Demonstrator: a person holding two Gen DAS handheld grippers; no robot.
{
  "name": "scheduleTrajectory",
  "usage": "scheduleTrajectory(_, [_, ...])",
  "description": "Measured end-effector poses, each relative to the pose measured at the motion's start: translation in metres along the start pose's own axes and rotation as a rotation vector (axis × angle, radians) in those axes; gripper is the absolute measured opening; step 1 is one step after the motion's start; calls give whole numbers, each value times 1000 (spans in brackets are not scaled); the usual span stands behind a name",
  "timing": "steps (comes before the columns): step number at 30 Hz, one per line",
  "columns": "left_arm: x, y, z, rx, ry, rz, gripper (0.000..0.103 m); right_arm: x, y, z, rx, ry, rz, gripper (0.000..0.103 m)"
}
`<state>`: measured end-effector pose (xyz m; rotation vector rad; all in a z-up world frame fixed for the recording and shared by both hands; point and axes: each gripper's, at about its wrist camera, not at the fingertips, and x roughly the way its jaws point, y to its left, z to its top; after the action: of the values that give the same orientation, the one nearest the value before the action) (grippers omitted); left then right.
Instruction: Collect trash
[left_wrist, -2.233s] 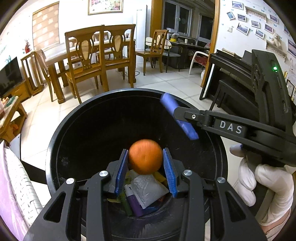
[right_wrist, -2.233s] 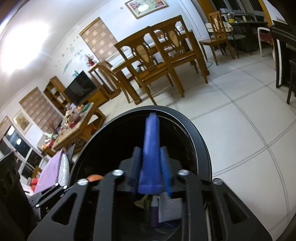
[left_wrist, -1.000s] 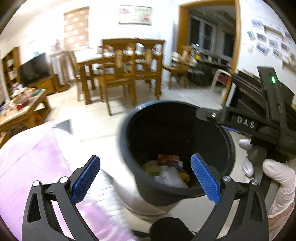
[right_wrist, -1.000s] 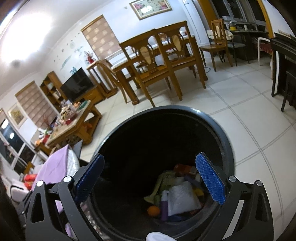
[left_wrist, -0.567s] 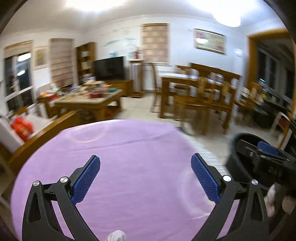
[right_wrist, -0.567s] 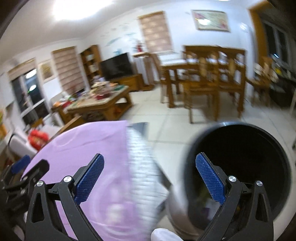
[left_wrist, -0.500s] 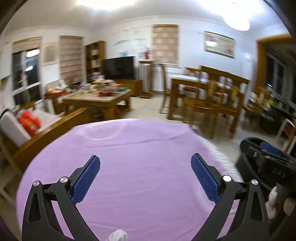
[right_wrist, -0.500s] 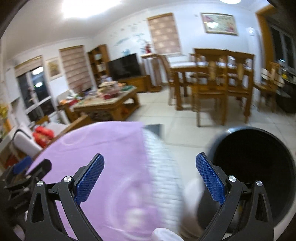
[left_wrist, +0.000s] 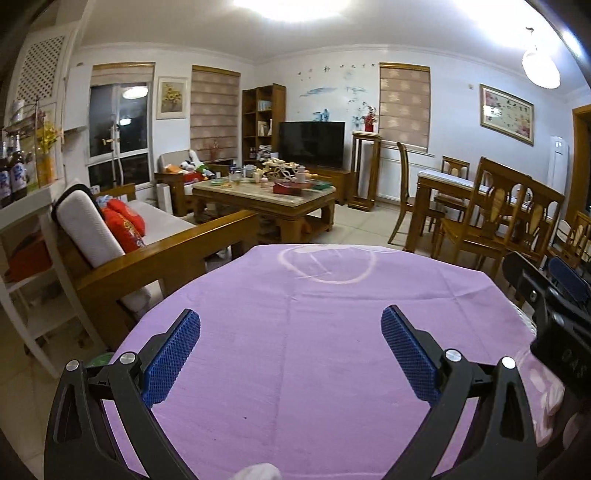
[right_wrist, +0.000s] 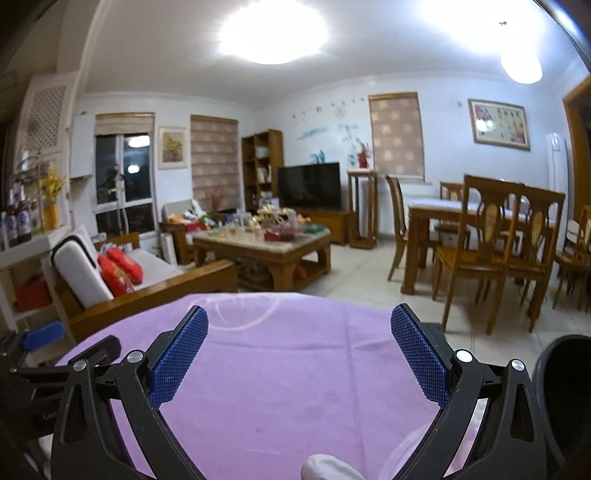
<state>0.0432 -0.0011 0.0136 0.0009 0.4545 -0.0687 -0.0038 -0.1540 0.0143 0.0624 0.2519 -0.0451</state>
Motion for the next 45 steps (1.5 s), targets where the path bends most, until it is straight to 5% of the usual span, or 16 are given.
scheduleTrajectory(6, [-4,-5,-3,16,-14,-10,98,-3,0,-4,-13,-44,13,98])
scheduleTrajectory(45, [-4,-4,-13,37,-4,8,98,5,-1,-15,29,26,9,98])
